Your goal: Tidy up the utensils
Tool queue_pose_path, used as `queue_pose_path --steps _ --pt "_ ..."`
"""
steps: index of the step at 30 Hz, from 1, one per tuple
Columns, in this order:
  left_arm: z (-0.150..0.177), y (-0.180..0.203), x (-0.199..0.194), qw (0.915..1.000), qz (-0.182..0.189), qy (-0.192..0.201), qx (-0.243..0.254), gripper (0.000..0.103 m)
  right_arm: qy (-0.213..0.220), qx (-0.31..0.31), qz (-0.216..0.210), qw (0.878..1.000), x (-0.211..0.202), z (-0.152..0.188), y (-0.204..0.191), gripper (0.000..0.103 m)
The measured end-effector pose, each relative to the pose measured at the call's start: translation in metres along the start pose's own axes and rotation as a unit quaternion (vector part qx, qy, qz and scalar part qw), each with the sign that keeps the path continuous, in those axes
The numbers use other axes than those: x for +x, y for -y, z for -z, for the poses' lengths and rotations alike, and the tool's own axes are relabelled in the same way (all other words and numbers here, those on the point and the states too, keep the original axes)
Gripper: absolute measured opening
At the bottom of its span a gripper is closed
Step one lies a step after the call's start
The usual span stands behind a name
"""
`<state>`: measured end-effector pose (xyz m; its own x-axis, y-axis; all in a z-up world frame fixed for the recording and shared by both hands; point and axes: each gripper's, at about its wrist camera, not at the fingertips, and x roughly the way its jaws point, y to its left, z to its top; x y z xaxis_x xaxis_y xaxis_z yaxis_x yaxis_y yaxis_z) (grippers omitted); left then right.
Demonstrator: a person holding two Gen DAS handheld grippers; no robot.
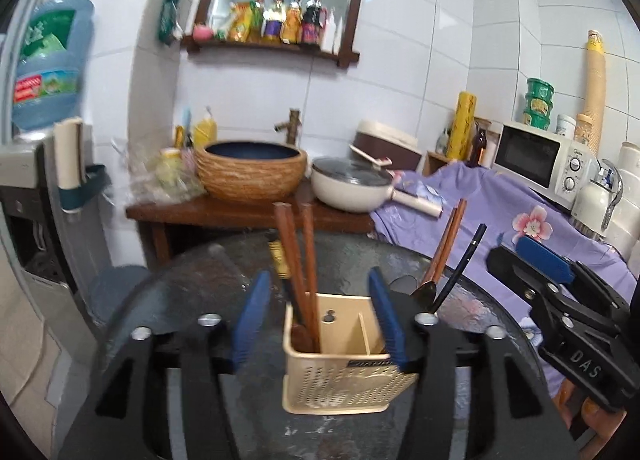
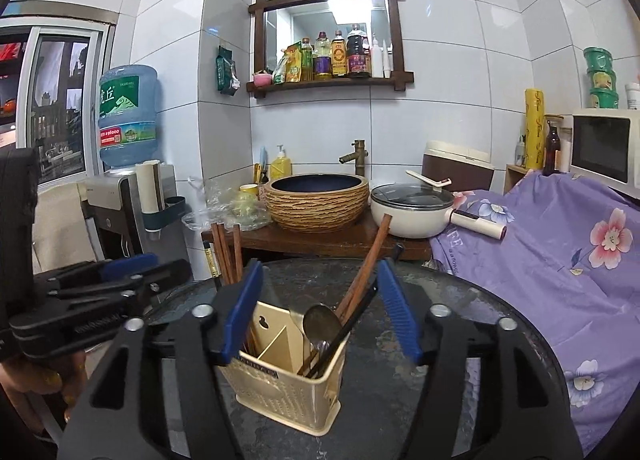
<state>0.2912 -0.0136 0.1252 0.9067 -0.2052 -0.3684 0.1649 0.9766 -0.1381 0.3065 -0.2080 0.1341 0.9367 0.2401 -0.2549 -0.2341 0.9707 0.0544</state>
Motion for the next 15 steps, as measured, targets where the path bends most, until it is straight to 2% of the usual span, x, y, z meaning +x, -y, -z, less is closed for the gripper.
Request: queue_pose_path --steps 3,5,6,8,11,15 --pt "0.011 -0.007 -0.017 0.9999 -0.002 0.011 -0.001 0.068 -0.006 0.005 0.001 1.0 -0.015 0.011 0.002 0.073" --pt "0.022 -0.01 -0.027 0.9998 -0.007 0.02 0.0 0.085 -0.016 0.009 0.002 1.0 -0.022 0.021 0.001 0.077" --pt "0.027 -0.011 -0.032 0.9996 -0.009 0.025 0.001 0.087 -0.02 0.012 0.003 1.0 -0.028 0.029 0.001 0.078" --pt "0.047 -0.014 -0.046 0.9992 -0.012 0.039 0.002 0.097 -0.024 0.013 0.005 1.0 -0.039 0.045 -0.002 0.087" --pt "0.075 -0.015 -0.06 0.999 -0.021 0.037 0.013 0.096 -0.03 0.021 0.006 0.999 -0.058 0.073 -0.006 0.092" --pt "0.114 -0.016 -0.073 0.9993 -0.029 0.006 0.024 0.096 -0.046 0.027 0.019 0.998 -0.087 0.115 -0.012 0.097"
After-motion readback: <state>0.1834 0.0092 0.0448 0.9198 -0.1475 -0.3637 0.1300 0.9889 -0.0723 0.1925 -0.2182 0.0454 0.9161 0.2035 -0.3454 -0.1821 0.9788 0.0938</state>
